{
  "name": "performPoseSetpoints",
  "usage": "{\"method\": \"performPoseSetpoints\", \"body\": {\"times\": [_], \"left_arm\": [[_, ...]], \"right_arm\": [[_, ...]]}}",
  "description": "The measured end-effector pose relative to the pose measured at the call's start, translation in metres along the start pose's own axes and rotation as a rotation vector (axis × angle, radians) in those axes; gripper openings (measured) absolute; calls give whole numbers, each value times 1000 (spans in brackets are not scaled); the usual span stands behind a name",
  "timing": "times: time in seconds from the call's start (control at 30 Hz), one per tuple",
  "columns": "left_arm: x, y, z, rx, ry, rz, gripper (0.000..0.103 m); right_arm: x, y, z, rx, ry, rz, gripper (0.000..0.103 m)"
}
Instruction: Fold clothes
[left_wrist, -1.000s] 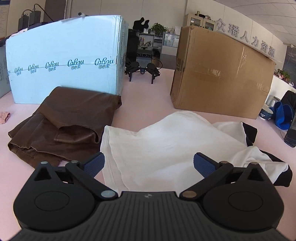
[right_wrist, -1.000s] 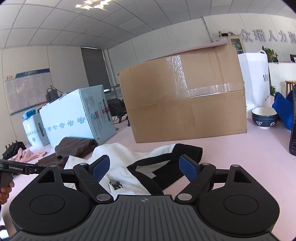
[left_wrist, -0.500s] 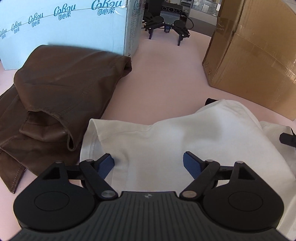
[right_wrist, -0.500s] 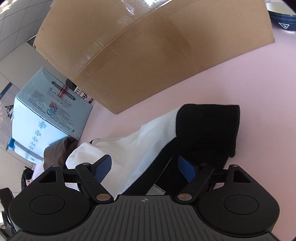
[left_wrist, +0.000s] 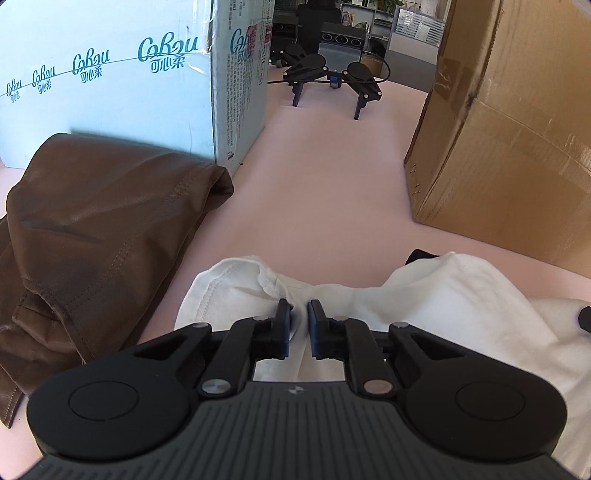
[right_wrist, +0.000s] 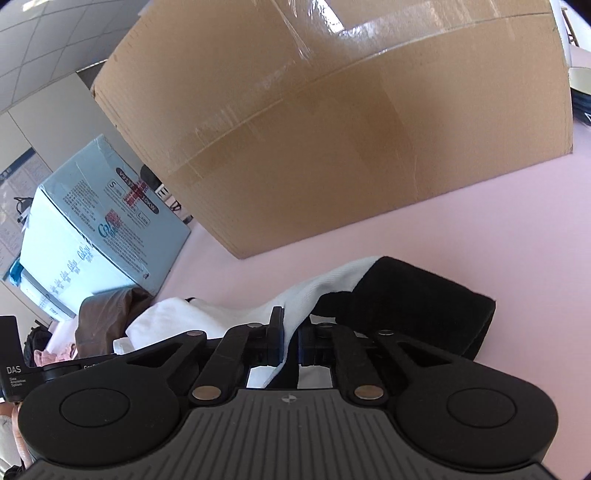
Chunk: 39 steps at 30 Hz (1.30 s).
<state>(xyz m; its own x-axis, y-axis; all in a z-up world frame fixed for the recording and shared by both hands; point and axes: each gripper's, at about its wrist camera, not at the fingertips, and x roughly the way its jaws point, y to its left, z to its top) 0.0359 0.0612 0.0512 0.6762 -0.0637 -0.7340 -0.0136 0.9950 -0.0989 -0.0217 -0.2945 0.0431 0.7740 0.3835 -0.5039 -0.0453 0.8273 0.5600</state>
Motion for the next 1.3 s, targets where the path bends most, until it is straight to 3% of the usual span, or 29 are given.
{"method": "performPoseSetpoints", "body": {"times": [0.23, 0.4, 0.57, 0.63, 0.73, 0.77, 0.9, 0.93, 0.97, 1.0, 1.03, 1.07, 1.13, 1.2, 1.3], "left_arm": [[-14, -11, 19, 34, -145, 84, 9], [-26, -6, 41, -1, -250, 103, 9], [-11, -15, 56, 21, -307, 162, 9], [0, -21, 58, 48, -322, 196, 9], [17, -32, 56, 125, -377, 334, 10], [22, -34, 54, 146, -388, 371, 11], [40, -29, 51, 155, -320, 365, 15], [42, -28, 50, 156, -317, 366, 19], [44, -28, 50, 158, -315, 361, 34], [44, -27, 48, 160, -316, 339, 66], [44, -25, 47, 158, -314, 301, 86], [43, -24, 45, 149, -314, 245, 97], [41, -24, 41, 141, -306, 173, 97], [41, -29, 39, 170, -284, 127, 103], [45, -35, 33, 209, -251, 88, 103]], "right_arm": [[-6, 5, 7, -38, -119, -10, 5], [-3, 10, 19, -56, -160, 6, 5], [14, 17, 26, -99, -166, -27, 5], [27, 19, 25, -133, -161, -71, 5], [41, 20, 25, -155, -140, -106, 5], [45, 21, 24, -164, -135, -118, 5], [64, 24, 21, -199, -84, -170, 5], [68, 23, 20, -202, -62, -178, 6], [72, 22, 20, -204, -40, -186, 7], [75, 21, 19, -202, -16, -187, 8], [76, 20, 18, -197, -4, -181, 18], [78, 18, 18, -186, 14, -166, 47], [78, 14, 18, -153, 32, -96, 84], [74, 14, 18, -129, 27, -44, 87], [67, 15, 19, -111, 0, -35, 92]]}}
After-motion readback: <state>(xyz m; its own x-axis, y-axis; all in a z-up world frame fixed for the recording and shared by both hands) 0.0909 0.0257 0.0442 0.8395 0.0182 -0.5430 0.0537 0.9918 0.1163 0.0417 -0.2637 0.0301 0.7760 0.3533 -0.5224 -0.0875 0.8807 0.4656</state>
